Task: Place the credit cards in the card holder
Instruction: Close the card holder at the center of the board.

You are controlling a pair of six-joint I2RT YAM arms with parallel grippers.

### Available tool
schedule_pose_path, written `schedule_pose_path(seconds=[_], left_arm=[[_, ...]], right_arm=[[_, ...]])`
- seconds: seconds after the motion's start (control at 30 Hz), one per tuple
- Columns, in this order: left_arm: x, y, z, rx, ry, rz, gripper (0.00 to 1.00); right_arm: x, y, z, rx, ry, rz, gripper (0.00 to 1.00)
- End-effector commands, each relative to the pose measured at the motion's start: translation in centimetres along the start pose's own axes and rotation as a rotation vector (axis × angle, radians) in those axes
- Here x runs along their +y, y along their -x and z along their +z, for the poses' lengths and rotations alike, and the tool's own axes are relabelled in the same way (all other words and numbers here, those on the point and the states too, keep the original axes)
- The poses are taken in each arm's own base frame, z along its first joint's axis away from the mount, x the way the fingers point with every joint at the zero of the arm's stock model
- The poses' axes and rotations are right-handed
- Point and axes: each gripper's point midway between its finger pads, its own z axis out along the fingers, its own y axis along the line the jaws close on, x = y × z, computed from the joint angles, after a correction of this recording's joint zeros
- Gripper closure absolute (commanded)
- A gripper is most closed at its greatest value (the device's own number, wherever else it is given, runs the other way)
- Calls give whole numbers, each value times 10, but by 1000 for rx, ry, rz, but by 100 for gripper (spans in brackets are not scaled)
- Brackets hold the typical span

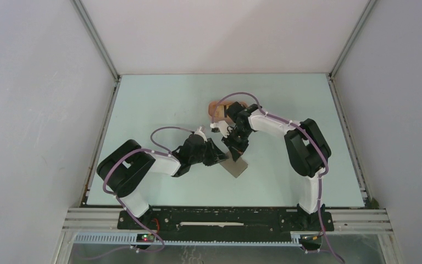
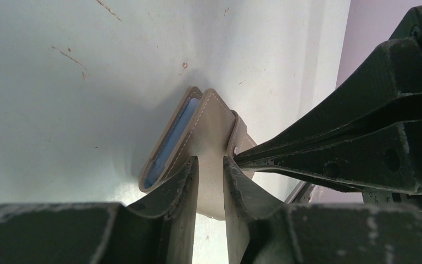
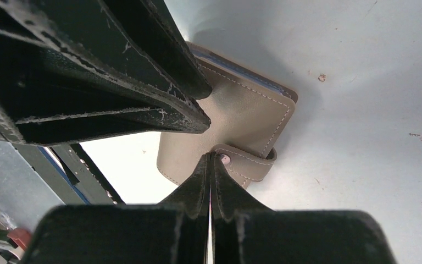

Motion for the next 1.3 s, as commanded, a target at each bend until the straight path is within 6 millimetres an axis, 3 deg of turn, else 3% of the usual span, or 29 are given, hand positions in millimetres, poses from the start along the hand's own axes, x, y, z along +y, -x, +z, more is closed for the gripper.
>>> schedule_pose_path(seconds=[0.0,0.73,1.27], left_arm=[[-7,4,4,-7,0,37,72],[-9,2,4,-1,-8,41,72],[-17,4,-2,-11,-32,54,66]], right_arm=[[-1,3,5,22,-5,1,100],[-31,-20,23,58,134,215,100],[-56,-34,36,96,83,303,100]])
